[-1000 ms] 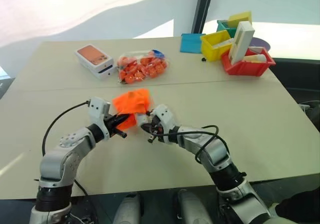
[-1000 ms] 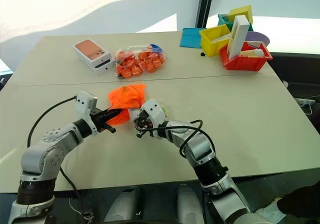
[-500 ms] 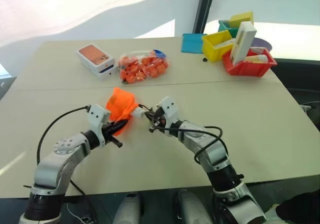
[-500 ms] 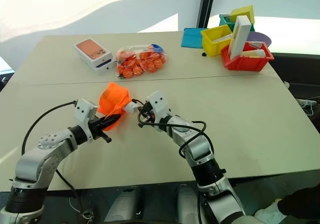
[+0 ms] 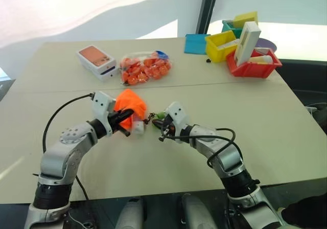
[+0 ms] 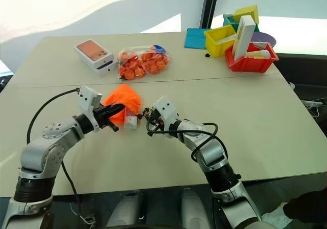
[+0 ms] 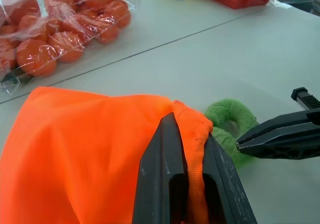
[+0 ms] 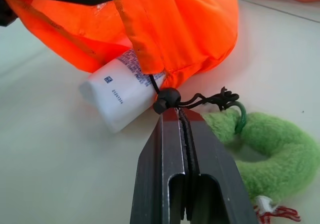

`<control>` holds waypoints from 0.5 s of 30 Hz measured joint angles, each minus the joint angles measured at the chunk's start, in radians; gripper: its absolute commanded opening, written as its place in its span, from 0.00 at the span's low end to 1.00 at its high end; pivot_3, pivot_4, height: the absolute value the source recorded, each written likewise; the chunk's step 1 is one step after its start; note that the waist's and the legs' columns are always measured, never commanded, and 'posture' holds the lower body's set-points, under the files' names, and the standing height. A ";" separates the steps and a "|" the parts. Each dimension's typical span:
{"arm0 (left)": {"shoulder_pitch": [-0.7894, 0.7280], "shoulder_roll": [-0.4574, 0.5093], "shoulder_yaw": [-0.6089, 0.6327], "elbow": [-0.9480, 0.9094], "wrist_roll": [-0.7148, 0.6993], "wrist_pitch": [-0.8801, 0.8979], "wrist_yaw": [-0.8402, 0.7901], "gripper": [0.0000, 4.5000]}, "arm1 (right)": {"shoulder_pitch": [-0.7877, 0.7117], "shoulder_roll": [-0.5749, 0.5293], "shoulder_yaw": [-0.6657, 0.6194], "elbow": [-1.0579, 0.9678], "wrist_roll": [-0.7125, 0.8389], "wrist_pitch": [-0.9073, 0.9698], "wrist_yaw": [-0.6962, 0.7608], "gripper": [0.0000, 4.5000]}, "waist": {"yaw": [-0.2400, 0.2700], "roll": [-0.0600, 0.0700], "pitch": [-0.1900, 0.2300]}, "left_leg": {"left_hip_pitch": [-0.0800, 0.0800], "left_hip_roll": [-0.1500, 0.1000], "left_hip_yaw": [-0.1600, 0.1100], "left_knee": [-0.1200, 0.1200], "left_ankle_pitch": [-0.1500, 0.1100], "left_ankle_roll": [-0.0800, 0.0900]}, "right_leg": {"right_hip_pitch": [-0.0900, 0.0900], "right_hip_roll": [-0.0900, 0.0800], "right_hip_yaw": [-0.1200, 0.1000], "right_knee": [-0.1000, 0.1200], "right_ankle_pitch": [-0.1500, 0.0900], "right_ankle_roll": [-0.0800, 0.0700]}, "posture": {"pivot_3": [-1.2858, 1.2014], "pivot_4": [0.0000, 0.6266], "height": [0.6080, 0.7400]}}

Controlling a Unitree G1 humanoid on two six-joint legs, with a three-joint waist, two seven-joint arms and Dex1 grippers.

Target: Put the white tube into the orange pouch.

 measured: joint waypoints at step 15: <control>0.016 0.019 0.032 0.096 0.001 -0.033 -0.036 0.00 | -0.176 0.227 0.033 0.340 -0.095 -0.210 -0.070 0.01 | 0.000 0.000 0.000 | 0.000 0.000 0.000 0.000 0.000 0.000 | 0.000 -0.001 0.000 0.000 0.000 0.000 | 0.52 0.24 1.00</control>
